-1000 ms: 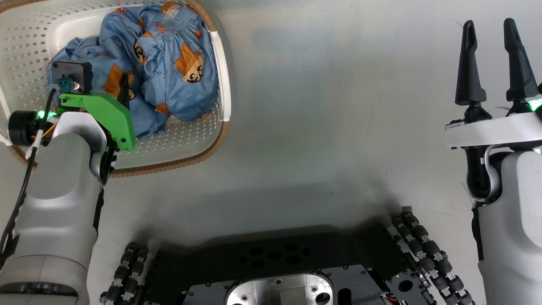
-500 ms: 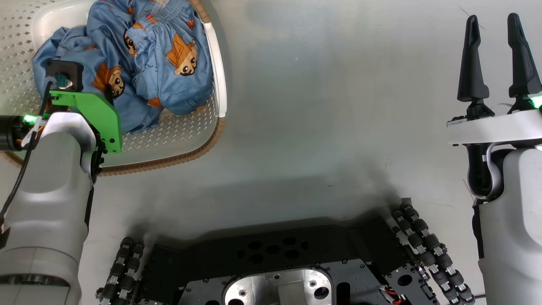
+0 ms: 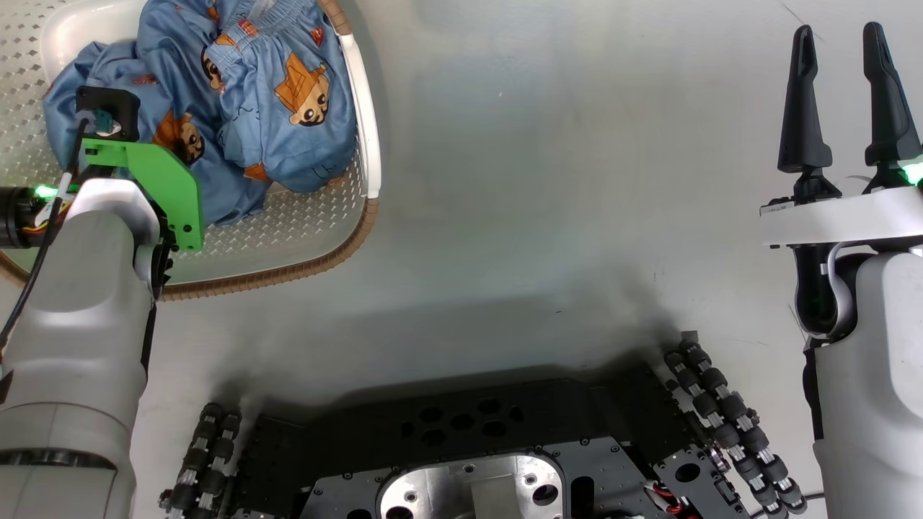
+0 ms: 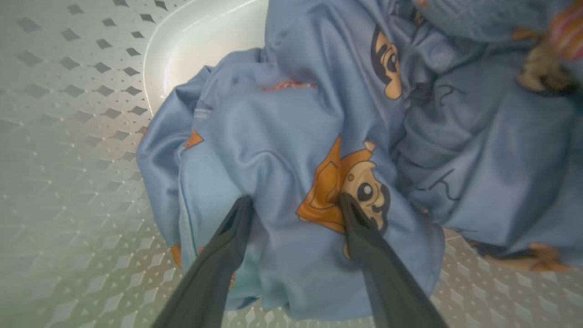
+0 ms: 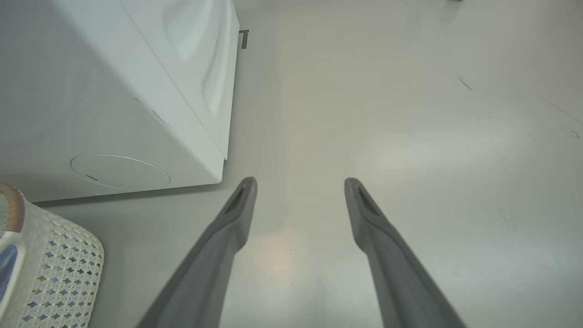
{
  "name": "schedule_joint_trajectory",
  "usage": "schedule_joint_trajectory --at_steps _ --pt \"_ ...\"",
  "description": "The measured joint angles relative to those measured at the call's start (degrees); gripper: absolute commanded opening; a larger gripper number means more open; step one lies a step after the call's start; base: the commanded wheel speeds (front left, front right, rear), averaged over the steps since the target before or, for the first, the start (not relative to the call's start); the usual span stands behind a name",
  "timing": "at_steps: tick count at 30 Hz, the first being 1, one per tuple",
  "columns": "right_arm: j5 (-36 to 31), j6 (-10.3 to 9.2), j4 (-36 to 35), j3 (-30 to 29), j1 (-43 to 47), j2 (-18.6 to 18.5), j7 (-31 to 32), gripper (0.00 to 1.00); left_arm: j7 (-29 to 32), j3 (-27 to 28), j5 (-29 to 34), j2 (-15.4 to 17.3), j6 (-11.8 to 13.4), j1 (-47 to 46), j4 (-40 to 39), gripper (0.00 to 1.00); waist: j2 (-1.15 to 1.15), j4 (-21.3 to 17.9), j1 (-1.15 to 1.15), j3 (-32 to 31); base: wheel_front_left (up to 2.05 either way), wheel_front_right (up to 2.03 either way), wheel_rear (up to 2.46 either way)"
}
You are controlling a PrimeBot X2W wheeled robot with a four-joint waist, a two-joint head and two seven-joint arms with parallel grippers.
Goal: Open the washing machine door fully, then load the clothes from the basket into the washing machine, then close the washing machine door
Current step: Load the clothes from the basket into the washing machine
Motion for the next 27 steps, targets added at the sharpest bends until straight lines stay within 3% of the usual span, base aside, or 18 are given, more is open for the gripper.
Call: schedule_joint_trajectory --at_steps 7,8,9,10,27 --pt "0.1 0.00 0.0 0.0 0.0 0.1 0.0 1.00 1.7 -0.1 0.0 0.0 0.0 -1.4 1.9 1.00 0.00 -0.3 0.00 0.2 0.00 0.00 0.00" --pt "0.1 0.00 0.0 0.0 0.0 0.1 0.0 1.00 1.9 -0.1 0.0 0.0 0.0 -1.6 2.2 0.47 0.00 -0.3 0.00 0.2 0.00 0.00 0.00" --pt "0.1 0.00 0.0 0.0 0.0 0.1 0.0 1.00 2.2 -0.1 0.0 0.0 0.0 -1.8 2.4 0.20 0.00 -0.4 0.00 0.2 0.00 0.00 0.00" --pt "0.1 0.00 0.0 0.0 0.0 0.1 0.0 1.00 2.3 -0.1 0.0 0.0 0.0 -1.9 2.4 0.00 0.00 -0.4 0.00 0.2 0.00 0.00 0.00" --pt "0.1 0.00 0.1 -0.4 -1.2 0.2 0.0 1.00 -1.4 -0.5 0.0 -1.9 -0.6 -2.4 3.9 0.00 0.00 0.4 0.00 -2.6 0.00 0.00 0.00"
